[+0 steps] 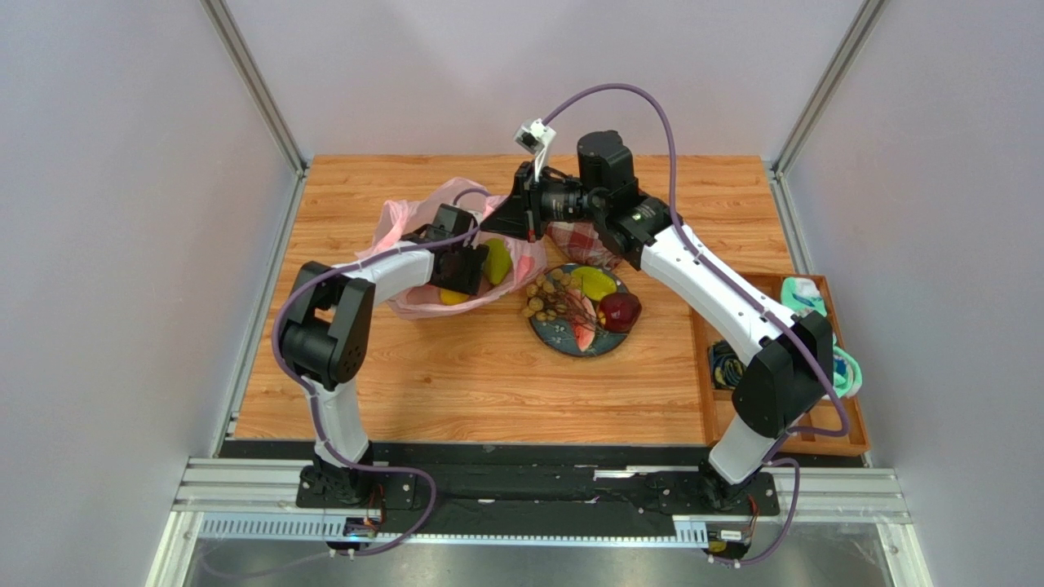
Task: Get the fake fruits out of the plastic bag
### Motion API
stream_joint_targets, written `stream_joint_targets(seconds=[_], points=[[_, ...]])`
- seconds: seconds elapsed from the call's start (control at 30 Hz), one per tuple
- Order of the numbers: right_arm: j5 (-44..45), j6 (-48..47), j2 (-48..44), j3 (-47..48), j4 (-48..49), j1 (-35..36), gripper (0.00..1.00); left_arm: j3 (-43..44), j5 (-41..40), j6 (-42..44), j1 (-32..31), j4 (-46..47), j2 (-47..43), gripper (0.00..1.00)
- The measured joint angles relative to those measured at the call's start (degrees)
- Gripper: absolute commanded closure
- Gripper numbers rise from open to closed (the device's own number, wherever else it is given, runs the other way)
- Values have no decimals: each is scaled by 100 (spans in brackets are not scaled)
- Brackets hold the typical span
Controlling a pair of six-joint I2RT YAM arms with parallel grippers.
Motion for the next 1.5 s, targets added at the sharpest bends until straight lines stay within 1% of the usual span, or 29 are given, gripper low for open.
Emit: stream_joint_targets(seconds=[0.03, 0.1, 0.13, 0.17, 0.27, 0.37, 0.5, 0.63, 0.77, 0.87, 0.97, 1.03, 1.13, 1.3, 1.5], points=[[2, 0, 0, 0, 2, 0, 100, 22, 33, -7, 2, -68, -2, 57], [7, 0, 0, 0, 2, 0, 100, 50, 149, 39, 9, -195, -39, 72], [9, 0, 0, 0, 0, 0, 100, 46, 245, 144, 42, -286, -90, 84], [17, -2, 0, 0, 2, 0, 100, 39, 343, 181, 57, -345, -164, 90], [131, 0, 0, -4, 2, -31, 100, 7, 680, 396, 146, -579, -686, 96], [282, 2, 2, -35, 2, -83, 100, 20, 1252, 643, 308, -820, -1539, 100], [533, 11, 48, -37, 2, -240, 100, 76, 2306, 927, 535, -1082, -2761, 100], [761, 24, 245, 55, 4, -343, 100, 323, 3244, 1003, 590, -1410, -3565, 100], [839, 68, 817, 490, -4, -402, 100, 610, 4006, 990, 507, -1504, -4151, 100], [778, 240, 1305, 1008, -61, -476, 100, 850, 4428, 1141, 293, -1530, -4435, 100], [603, 431, 1882, 1751, -79, -586, 100, 942, 4763, 1550, -326, -1600, -4597, 100], [444, 507, 2074, 1978, -83, -669, 100, 940, 4887, 1917, -809, -1744, -4538, 100], [232, 586, 2159, 2085, -90, -772, 100, 894, 4955, 2522, -1314, -1891, -4234, 100], [92, 656, 2157, 2083, -76, -857, 100, 562, 4677, 3473, -1615, -1908, -3373, 100], [15, 667, 1991, 1749, -52, -850, 100, 463, 4006, 4872, -1902, -1810, -2304, 100]])
